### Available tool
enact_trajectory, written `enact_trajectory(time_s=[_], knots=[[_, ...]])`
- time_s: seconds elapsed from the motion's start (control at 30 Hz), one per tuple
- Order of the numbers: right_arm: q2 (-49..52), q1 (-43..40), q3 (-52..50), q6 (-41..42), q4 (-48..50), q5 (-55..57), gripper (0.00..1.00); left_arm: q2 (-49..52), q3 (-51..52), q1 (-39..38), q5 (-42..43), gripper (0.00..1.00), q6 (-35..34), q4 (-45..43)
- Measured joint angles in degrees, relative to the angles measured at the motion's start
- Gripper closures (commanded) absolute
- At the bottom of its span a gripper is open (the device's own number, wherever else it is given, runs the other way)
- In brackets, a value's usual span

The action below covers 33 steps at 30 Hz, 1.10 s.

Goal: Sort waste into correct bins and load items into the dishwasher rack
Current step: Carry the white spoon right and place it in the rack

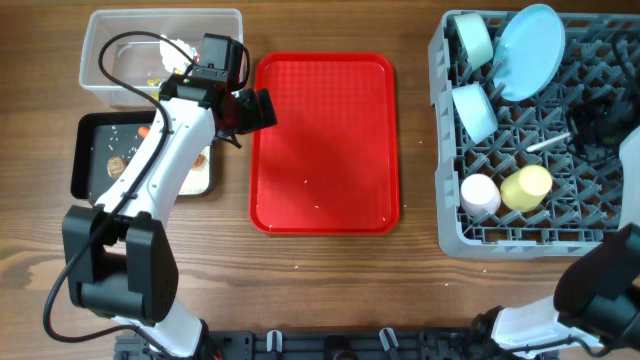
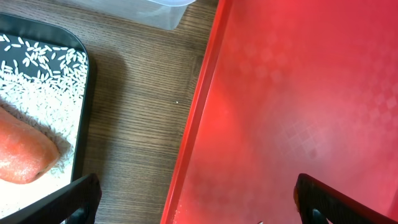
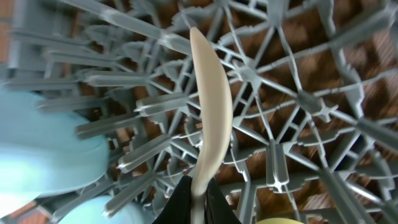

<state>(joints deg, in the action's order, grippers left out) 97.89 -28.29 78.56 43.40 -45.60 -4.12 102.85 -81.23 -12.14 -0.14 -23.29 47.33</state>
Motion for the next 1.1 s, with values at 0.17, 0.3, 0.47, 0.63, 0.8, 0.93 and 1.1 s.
enact_trajectory(time_s=[0.17,0.3,0.47,0.63,0.8,0.93,1.1], knots=[[0.4,0.0,0.0,2.6,0.0,-0.2,0.84,0.0,0.0,0.0,0.0,0.0,0.0,0.0],[0.4,0.0,0.0,3.7,0.0,-0.2,0.57,0.0,0.0,0.0,0.0,0.0,0.0,0.0],[0.4,0.0,0.0,3.3,0.1,-0.4,0.45,0.0,0.0,0.0,0.0,0.0,0.0,0.0],[0.3,0.0,0.0,3.0,0.0,-0.6,0.45,0.0,0.0,0.0,0.0,0.0,0.0,0.0],[-3.3,0.0,0.0,-2.6,1.6,-3.7,0.44,0.0,0.0,0.0,0.0,0.0,0.0,0.0],[-12.7,0.0,0.0,-13.6,0.3,-11.4,0.18,0.0,0.0,0.0,0.0,0.0,0.0,0.0],[-26.3,0.0,0.0,-27.7,-8.4,-24.6,0.0,0.0,0.0,0.0,0.0,0.0,0.0,0.0]])
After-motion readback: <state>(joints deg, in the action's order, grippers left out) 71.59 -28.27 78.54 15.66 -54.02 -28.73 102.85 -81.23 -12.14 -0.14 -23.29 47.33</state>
